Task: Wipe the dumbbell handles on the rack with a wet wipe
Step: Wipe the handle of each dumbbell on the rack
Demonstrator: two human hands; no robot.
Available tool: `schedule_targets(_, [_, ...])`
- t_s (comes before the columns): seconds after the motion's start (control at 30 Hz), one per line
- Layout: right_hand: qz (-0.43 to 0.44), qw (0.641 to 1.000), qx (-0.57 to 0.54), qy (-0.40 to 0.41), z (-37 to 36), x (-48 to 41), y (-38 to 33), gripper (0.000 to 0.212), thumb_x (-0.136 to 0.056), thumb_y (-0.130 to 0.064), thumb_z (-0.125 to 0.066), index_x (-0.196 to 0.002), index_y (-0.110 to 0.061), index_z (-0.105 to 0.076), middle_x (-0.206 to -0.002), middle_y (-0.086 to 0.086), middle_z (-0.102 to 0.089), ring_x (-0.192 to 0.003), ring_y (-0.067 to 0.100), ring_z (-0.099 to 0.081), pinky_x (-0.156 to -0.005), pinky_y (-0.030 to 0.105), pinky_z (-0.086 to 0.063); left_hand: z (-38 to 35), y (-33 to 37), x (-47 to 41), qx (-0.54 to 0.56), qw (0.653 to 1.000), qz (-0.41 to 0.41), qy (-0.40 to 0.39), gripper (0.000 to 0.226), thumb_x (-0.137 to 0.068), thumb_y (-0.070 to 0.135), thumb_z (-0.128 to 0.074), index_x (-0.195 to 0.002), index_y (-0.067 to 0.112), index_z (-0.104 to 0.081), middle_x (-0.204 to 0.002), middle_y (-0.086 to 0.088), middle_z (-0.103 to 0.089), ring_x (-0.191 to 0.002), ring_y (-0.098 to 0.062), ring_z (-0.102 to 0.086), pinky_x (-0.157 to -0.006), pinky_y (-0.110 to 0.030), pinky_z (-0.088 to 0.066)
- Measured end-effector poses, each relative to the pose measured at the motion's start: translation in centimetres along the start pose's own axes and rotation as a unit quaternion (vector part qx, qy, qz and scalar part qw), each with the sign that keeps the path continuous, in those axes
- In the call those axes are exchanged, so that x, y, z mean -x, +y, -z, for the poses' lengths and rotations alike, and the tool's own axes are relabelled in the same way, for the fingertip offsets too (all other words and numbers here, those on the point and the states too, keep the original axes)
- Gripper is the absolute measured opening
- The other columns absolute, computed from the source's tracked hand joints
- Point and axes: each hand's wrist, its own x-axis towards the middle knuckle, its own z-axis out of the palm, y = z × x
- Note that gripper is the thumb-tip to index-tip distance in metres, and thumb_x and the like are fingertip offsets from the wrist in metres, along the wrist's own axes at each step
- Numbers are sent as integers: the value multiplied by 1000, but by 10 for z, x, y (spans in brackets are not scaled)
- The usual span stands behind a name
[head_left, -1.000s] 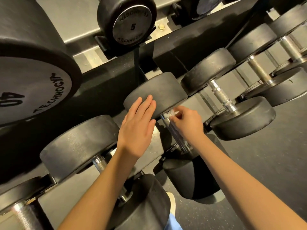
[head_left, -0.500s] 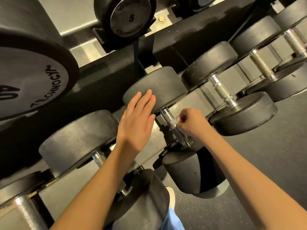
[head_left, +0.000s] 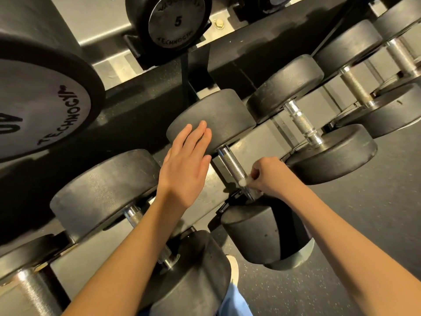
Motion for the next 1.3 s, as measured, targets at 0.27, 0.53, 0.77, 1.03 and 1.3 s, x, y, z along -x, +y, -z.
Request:
schedule_targets(0.27, [23, 960, -189, 205, -14, -28, -33, 17, -88, -16, -64, -103, -10, -70, -97, 5, -66, -85, 15, -59, -73, 23, -48, -1, 0, 0, -17, 1000, 1, -4, 56, -97, 32, -30, -151, 19, -24, -159, 5, -19, -146, -14, -9, -110, -48, -37])
schedule_targets(0.53, [63, 973, -118, 191, -23, -23, -29, 11, -86, -19, -67, -93, -10, -67, -90, 6, -61, -82, 21, -57, -68, 26, -42, -1, 2, 2, 14, 1000, 6, -1, 54, -99, 28, -33, -151, 18, -23, -159, 7, -15, -146, -12, -5, -109, -51, -36])
schedule_targets(0.77, [16, 988, -83, 128, -23, -13, -22, 11, -84, -22, -69, -88, -16, -60, -90, 0, -57, -83, 17, -56, -65, 21, -41, -4, 2, 2, 17, 1000, 3, 5, 53, -100, 26, -36, -151, 18, -23, -159, 7, -15, -146, -13, -6, -111, -47, -35])
schedule_targets(1.03, [-7, 986, -104, 132, -14, -21, -30, 12, -84, -19, -68, -86, -17, -57, -93, 3, -57, -81, 17, -53, -67, 25, -42, -5, 2, 2, 12, 1000, -2, 16, 53, -100, 26, -35, -151, 18, -23, -159, 6, -16, -147, -15, -7, -111, -42, -31])
schedule_targets(1.3, [-23, 996, 1, 89, -16, -3, -12, 9, -86, -22, -62, -80, -23, -55, -84, -1, -61, -75, 18, -58, -63, 31, -48, -9, 1, 2, 0, 999, -13, 32, 53, -98, 26, -33, -149, 13, -28, -157, -2, -24, -145, -23, -17, -111, -45, -34])
